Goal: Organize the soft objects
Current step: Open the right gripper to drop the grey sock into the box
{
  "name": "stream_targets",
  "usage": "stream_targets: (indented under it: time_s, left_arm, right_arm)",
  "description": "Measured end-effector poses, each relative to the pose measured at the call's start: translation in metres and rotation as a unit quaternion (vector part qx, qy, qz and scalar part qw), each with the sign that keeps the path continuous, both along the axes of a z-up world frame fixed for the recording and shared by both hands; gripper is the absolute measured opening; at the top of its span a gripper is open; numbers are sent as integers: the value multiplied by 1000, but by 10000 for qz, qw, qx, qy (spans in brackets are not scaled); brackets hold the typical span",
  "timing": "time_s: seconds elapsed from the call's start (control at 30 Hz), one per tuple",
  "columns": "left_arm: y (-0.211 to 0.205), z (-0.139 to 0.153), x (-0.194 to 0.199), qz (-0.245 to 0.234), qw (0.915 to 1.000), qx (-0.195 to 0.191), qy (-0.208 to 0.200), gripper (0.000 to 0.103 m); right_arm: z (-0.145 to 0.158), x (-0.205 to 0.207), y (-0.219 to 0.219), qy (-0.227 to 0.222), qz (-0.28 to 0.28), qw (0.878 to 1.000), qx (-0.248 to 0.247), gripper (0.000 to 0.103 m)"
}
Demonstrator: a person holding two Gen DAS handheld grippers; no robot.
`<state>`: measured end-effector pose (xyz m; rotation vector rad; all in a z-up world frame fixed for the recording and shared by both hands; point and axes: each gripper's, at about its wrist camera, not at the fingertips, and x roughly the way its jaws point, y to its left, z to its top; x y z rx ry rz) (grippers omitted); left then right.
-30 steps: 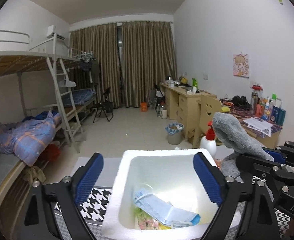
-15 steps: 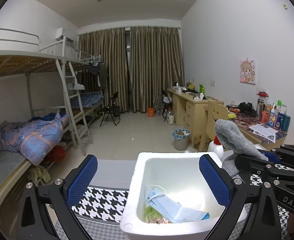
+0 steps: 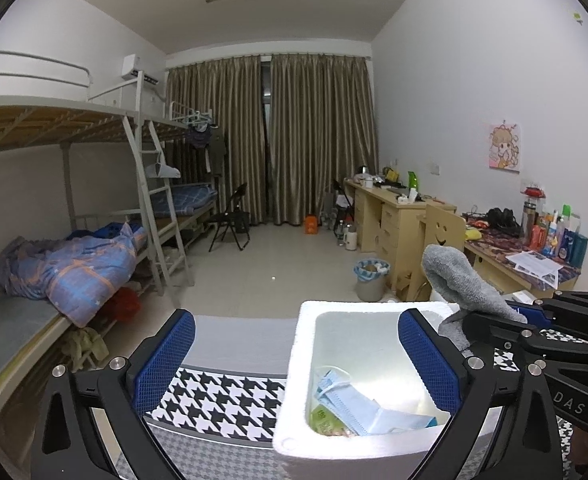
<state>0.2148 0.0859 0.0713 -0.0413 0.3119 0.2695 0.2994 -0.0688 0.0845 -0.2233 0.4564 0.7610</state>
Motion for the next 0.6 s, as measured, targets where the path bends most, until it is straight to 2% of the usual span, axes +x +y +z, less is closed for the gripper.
stream_targets:
  time_s: [0.27, 0.4, 0.5, 0.57, 0.6]
  left_arm:
    - [9, -1, -5, 124, 9999, -10, -34, 102]
    - [11, -1, -8, 153, 9998, -70, -74, 102]
    - [13, -1, -9, 163, 9998, -74, -86, 102]
    - [15, -2, -9, 163, 9998, -75, -78, 102]
    - [15, -3, -9, 163, 9998, -74, -72, 102]
  right_arm:
    - [-5, 9, 6, 115, -62, 9999, -45, 23]
    - [-9, 17, 10, 239, -163, 9995, -109, 26]
    - [-11, 21, 12, 349, -156, 9992, -114, 43]
    - [-12, 23, 10, 420, -180, 9989, -33, 64]
    - [-12, 23, 9, 420, -187, 9989, -12, 67]
